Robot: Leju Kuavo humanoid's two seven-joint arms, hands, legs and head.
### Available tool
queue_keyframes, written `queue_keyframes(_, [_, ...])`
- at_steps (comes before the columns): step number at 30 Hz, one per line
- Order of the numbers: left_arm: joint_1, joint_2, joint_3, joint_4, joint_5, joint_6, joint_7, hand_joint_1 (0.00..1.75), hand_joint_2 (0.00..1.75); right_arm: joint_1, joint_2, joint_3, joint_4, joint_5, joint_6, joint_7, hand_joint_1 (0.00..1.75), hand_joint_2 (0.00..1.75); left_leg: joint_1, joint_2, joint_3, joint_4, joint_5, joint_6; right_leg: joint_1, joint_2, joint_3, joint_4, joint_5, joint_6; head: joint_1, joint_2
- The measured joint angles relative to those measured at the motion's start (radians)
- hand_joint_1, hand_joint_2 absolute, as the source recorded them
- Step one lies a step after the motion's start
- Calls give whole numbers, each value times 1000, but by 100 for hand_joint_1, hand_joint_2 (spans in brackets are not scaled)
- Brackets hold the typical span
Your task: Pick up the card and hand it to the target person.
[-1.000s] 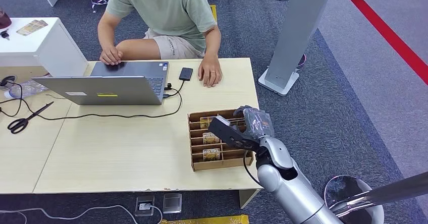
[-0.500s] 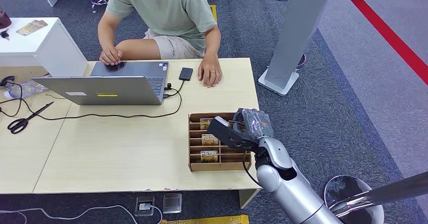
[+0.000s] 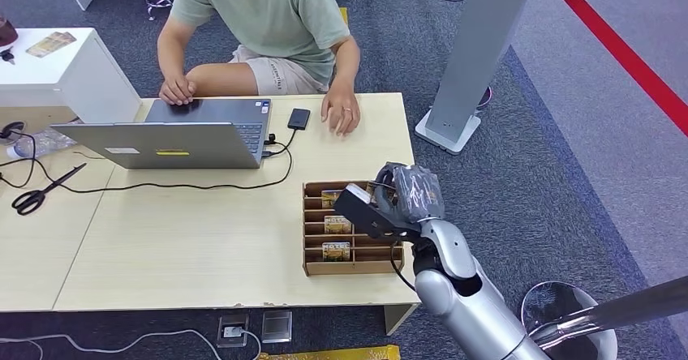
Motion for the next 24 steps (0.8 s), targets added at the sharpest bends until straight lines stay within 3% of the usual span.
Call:
queue_keyframes(8, [3, 0, 0, 0, 1, 4, -2, 0, 0, 45, -37, -38, -224, 18, -29, -27, 154, 175, 0, 0, 0, 0, 0, 0, 0, 0, 0, 0, 0, 0, 1, 0])
queue_keyframes(13, [2, 0, 0, 0, -8, 2, -3, 0, 0, 35, -46, -42, -260, -56, 8, -48, 154, 175, 0, 0, 0, 0, 0, 0, 0, 0, 0, 0, 0, 0, 0, 0])
queue_keyframes(17, [-2, 0, -3, 0, -23, -2, -10, 0, 0, -45, -29, -36, -172, -126, 27, -87, 154, 175, 0, 0, 0, 0, 1, 0, 0, 0, 1, 1, 0, 0, 0, 0])
queue_keyframes(24, [-21, 0, -15, 0, -39, -5, -8, 0, 0, -287, 47, -6, 135, -164, 4, -114, 154, 175, 0, 0, -1, 0, 2, 0, 0, -1, 1, 1, 1, 0, 0, 0])
